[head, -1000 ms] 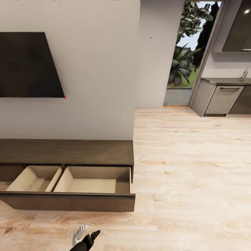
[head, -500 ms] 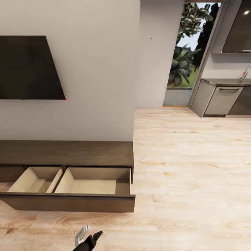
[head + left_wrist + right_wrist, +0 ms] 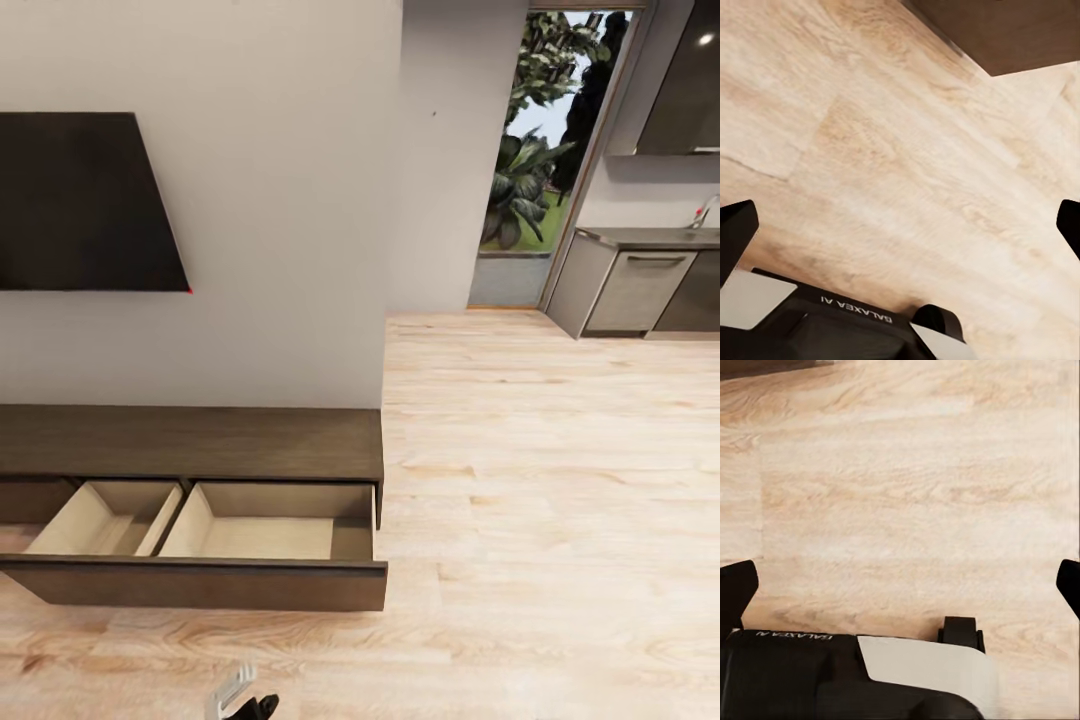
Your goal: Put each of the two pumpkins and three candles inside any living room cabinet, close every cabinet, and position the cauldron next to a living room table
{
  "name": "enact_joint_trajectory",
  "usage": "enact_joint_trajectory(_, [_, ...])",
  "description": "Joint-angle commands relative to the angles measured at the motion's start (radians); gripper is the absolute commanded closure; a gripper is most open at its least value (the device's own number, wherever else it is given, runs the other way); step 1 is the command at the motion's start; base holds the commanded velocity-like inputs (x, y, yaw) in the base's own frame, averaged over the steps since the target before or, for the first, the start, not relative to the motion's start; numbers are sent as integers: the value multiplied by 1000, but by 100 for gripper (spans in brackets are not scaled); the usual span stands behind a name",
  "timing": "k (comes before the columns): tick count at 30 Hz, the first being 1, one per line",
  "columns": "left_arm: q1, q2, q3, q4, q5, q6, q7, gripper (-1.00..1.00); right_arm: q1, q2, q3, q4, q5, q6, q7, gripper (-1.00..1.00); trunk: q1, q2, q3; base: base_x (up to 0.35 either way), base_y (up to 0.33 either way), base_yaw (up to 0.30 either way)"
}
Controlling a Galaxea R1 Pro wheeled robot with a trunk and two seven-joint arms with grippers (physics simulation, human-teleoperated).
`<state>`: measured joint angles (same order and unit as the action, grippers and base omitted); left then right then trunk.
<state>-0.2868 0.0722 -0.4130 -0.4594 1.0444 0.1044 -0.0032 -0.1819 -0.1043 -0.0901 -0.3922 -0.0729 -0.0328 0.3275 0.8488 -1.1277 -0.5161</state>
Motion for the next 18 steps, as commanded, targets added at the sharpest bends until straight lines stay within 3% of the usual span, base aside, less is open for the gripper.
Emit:
enact_joint_trajectory(1, [-1, 1, -5, -1, -10, -1, 1, -100, -1, 8, -5, 35, -8, -21, -31, -100, -4, 7, 2, 0, 0, 0])
enact_joint_trajectory(5, [0, 1, -7, -1, -54, -17, 3, -100, -2, 21, -6, 133, -13, -83, -126, -100, -19, 35, 15, 0, 0, 0])
enact_joint_trajectory(15, [0, 1, -1, -1, -62, -24, 3, -100, -1, 23, -8, 150, -19, -154, -149, -100, -58, 105, 46, 0, 0, 0])
enact_joint_trajectory(18, [0, 1, -3, -1, -64, -25, 1, -100, -2, 23, -8, 151, -19, -171, -149, -100, -58, 105, 46, 0, 0, 2])
